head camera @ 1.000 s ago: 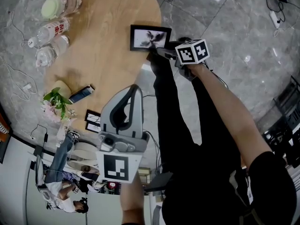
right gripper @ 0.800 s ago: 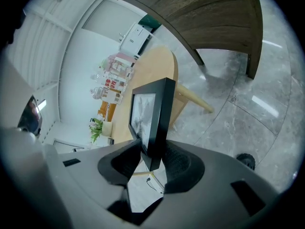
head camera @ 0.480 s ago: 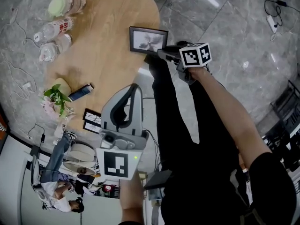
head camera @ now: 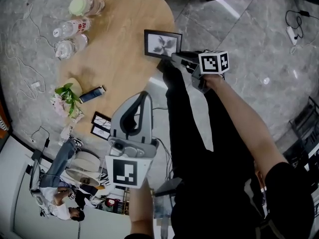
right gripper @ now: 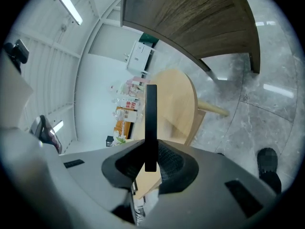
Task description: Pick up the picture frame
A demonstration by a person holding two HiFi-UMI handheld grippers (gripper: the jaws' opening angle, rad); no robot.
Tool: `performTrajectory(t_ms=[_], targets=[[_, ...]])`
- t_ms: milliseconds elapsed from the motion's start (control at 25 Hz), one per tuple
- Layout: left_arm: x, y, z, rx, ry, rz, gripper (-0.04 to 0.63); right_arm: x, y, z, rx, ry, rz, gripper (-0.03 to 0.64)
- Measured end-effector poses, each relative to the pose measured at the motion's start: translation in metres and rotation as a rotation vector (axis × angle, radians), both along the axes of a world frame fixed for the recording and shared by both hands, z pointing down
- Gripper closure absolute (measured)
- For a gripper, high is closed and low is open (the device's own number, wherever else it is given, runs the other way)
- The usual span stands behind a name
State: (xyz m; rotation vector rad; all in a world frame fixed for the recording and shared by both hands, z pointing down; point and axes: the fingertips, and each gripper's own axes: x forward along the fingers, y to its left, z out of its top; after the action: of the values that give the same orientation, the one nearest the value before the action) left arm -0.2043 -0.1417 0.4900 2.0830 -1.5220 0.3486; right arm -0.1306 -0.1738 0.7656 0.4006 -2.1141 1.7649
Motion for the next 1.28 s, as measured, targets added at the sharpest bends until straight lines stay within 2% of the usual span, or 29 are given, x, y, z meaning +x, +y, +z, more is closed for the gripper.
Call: performTrajectory(t_ms=[320,520,720,1040,1280], targets=[[0.02,-0.006,-0.044,0.051,-0.021,-0.06,0.582,0.016,-0.027,-0.091,-0.009,-0.124,0.094,0.543],[0.036,-0.018,-0.08,0.131,-0.055,-0.086,0.581,0.029,-0.049,-0.154,0.002,-0.202,0.134,0.543],[0.053,-0.024,-0.121,0.166,-0.063,-0.14,0.583,0.048,-0.058,-0.219,-0.016,-0.295,0.169,0.543],[0.068,-0.027,-0.185,0.265,-0.122,-0.21,0.581,0.07,-0.081,-0.318,0.025,-0.449,0.226,0.543],[0.081,-0.023,-0.224,0.327,-0.151,-0.246,0.581,0.093,-0.094,-0.376,0.058,-0.509,0.276,0.543]])
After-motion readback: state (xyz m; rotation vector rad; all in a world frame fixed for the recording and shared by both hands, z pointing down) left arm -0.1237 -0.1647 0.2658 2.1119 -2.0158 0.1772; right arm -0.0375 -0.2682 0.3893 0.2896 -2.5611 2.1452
